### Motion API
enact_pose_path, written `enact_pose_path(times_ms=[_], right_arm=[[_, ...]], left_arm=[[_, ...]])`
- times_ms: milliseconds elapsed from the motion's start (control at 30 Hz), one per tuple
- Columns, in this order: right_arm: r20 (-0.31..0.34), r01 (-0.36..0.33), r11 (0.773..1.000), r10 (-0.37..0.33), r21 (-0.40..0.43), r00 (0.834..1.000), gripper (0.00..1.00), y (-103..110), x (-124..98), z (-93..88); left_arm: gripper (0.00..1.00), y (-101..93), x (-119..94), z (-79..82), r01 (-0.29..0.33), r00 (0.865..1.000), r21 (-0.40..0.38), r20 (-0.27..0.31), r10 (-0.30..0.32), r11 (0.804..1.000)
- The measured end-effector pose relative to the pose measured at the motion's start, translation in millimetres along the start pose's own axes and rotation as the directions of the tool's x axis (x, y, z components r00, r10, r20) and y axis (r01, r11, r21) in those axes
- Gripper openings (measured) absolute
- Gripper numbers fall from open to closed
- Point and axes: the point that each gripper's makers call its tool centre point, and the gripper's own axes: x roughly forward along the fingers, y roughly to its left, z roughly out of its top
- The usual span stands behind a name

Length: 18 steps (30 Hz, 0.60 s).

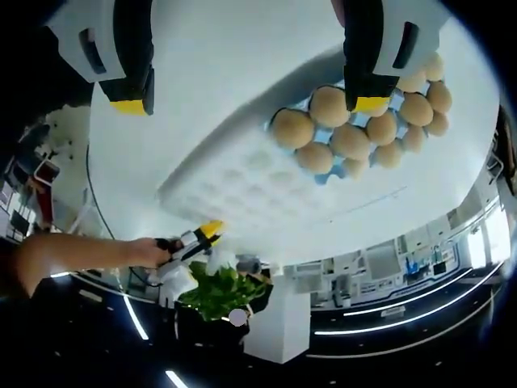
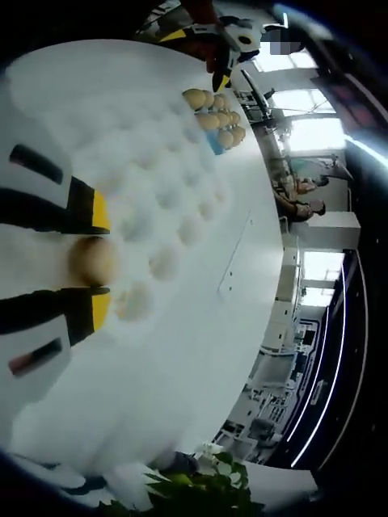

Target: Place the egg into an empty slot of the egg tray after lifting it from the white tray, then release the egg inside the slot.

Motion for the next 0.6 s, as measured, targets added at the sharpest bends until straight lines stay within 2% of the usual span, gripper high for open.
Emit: enact_pose_path(times_ms=[33, 67, 133, 333, 433, 600], right_arm=[[0.001, 0.018, 0.999, -0.018, 0.045, 1.000, 0.27, -2, 0, -0.5], [0.008, 0.027, 0.998, -0.028, 0.056, 1.000, 0.27, -3, 1, -0.3], [0.018, 0.035, 0.999, -0.035, 0.002, 0.999, 0.26, -1, 1, -0.8], [0.044, 0.032, 0.999, -0.032, 0.018, 0.999, 0.26, -2, 1, -0.7], [0.030, 0.031, 0.999, -0.031, 0.008, 0.999, 0.25, -1, 2, 0.3], [0.018, 0.034, 0.999, -0.034, 0.035, 0.999, 0.25, -3, 2, 1.3]], left_arm=[[1.00, -0.4, 1, -1.1, 0.002, 1.000, -0.002, -0.002, -0.002, 1.000], [1.00, -1.2, 3, -1.6, 0.005, 1.000, -0.003, -0.003, -0.005, 1.000], [1.00, -2.0, 5, 0.5, 0.006, 1.000, 0.005, 0.000, -0.006, 1.000], [1.00, -3.2, 4, 7.2, 0.012, 1.000, 0.007, 0.011, -0.012, 1.000], [1.00, -2.5, 1, 10.5, 0.007, 1.000, 0.011, 0.021, -0.007, 1.000], [1.00, 0.9, -4, 10.8, -0.007, 1.000, 0.007, 0.029, 0.007, 1.000]])
